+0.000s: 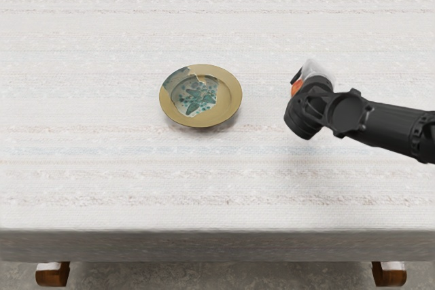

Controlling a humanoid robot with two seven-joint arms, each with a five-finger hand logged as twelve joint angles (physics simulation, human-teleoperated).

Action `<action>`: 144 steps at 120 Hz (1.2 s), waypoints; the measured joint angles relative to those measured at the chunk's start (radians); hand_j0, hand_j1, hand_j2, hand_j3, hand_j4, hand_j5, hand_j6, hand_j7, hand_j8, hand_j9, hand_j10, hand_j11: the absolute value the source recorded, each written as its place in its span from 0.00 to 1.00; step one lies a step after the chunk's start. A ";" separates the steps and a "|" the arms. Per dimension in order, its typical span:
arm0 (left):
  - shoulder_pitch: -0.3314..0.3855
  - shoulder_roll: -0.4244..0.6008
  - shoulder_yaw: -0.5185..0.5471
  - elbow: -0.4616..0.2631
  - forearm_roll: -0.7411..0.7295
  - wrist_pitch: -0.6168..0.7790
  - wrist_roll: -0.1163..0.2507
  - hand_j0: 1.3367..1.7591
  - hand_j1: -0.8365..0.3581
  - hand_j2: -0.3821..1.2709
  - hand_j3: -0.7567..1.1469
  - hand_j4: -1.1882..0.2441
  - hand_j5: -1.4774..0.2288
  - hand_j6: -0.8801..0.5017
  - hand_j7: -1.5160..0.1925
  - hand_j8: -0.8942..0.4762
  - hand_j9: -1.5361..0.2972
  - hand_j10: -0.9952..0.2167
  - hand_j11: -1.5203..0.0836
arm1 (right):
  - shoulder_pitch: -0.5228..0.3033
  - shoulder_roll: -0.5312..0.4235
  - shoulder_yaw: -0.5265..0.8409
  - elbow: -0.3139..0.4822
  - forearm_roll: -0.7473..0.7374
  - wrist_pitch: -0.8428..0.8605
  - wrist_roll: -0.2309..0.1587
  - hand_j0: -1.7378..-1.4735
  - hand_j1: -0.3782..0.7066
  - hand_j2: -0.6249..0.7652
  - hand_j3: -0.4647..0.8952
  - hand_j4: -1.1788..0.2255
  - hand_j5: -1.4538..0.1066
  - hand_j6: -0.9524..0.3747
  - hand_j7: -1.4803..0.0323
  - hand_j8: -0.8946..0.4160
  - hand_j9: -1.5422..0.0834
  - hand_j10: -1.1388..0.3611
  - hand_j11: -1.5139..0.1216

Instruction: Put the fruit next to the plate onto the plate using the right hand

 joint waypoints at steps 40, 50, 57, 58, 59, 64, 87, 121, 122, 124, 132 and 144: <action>0.000 0.000 0.001 0.000 0.000 0.000 0.000 0.76 0.76 0.26 0.40 0.67 0.69 0.47 0.71 0.48 0.67 0.63 0.76 | 0.078 -0.145 0.124 0.178 0.005 0.001 0.001 0.32 0.58 0.58 0.34 0.35 0.31 0.40 0.36 0.41 0.36 0.34 0.33; 0.000 0.000 0.000 0.000 0.000 0.000 0.000 0.76 0.76 0.26 0.40 0.67 0.69 0.47 0.71 0.48 0.67 0.63 0.76 | 0.101 -0.168 0.145 0.234 0.006 0.000 0.001 0.32 0.58 0.58 0.34 0.35 0.30 0.41 0.36 0.41 0.34 0.35 0.32; 0.000 0.000 0.000 0.000 0.000 0.000 0.000 0.76 0.76 0.26 0.40 0.67 0.69 0.47 0.71 0.48 0.67 0.63 0.76 | 0.117 -0.175 0.153 0.268 0.007 -0.002 0.001 0.32 0.58 0.59 0.34 0.35 0.29 0.41 0.35 0.42 0.33 0.35 0.32; 0.000 0.000 0.000 0.000 0.000 0.000 0.000 0.76 0.76 0.26 0.40 0.67 0.69 0.47 0.71 0.48 0.67 0.63 0.76 | 0.119 -0.175 0.154 0.272 0.007 -0.002 0.001 0.32 0.58 0.59 0.34 0.35 0.29 0.41 0.35 0.42 0.33 0.35 0.31; 0.000 0.000 0.000 0.000 0.000 0.000 0.000 0.76 0.76 0.26 0.40 0.67 0.69 0.47 0.71 0.48 0.67 0.63 0.76 | 0.121 -0.175 0.154 0.276 0.007 -0.002 0.001 0.32 0.58 0.59 0.34 0.35 0.28 0.41 0.35 0.43 0.33 0.35 0.31; 0.000 0.000 0.000 0.000 0.000 0.000 0.000 0.76 0.76 0.26 0.40 0.67 0.69 0.47 0.71 0.48 0.67 0.63 0.76 | 0.133 -0.176 0.159 0.296 0.008 -0.004 0.001 0.32 0.59 0.60 0.34 0.34 0.28 0.42 0.35 0.43 0.32 0.35 0.30; 0.000 0.000 0.000 0.000 0.000 0.000 0.000 0.76 0.76 0.26 0.40 0.67 0.69 0.47 0.71 0.48 0.67 0.63 0.76 | 0.168 -0.147 0.205 0.362 0.026 -0.006 0.002 0.32 0.59 0.60 0.34 0.34 0.24 0.43 0.33 0.46 0.30 0.37 0.28; 0.000 0.000 0.000 0.000 0.000 0.000 0.000 0.76 0.76 0.26 0.40 0.67 0.69 0.47 0.71 0.48 0.67 0.63 0.76 | 0.220 -0.032 0.239 0.405 0.078 -0.017 0.002 0.32 0.59 0.60 0.34 0.33 0.21 0.45 0.30 0.48 0.29 0.37 0.26; 0.000 0.000 0.000 0.000 0.000 0.000 0.000 0.76 0.76 0.26 0.40 0.67 0.69 0.47 0.71 0.48 0.67 0.63 0.76 | 0.221 -0.028 0.239 0.405 0.079 -0.018 0.002 0.32 0.59 0.60 0.34 0.33 0.21 0.45 0.30 0.48 0.29 0.37 0.26; 0.000 0.000 0.000 0.000 0.000 0.000 0.000 0.76 0.76 0.26 0.40 0.67 0.69 0.47 0.71 0.48 0.67 0.63 0.76 | 0.222 -0.021 0.239 0.406 0.079 -0.019 0.003 0.32 0.59 0.60 0.34 0.33 0.20 0.45 0.30 0.48 0.28 0.37 0.26; 0.000 0.000 0.000 0.000 0.000 0.000 0.000 0.76 0.76 0.26 0.40 0.67 0.69 0.47 0.71 0.48 0.67 0.63 0.76 | 0.224 0.013 0.241 0.395 0.082 -0.022 0.003 0.31 0.59 0.61 0.34 0.33 0.20 0.46 0.30 0.46 0.28 0.37 0.25; 0.000 0.000 -0.001 0.000 0.000 0.000 0.000 0.76 0.76 0.26 0.40 0.67 0.69 0.47 0.71 0.48 0.67 0.63 0.76 | 0.218 0.040 0.241 0.355 0.081 -0.021 0.003 0.31 0.59 0.59 0.34 0.33 0.20 0.45 0.30 0.47 0.26 0.38 0.23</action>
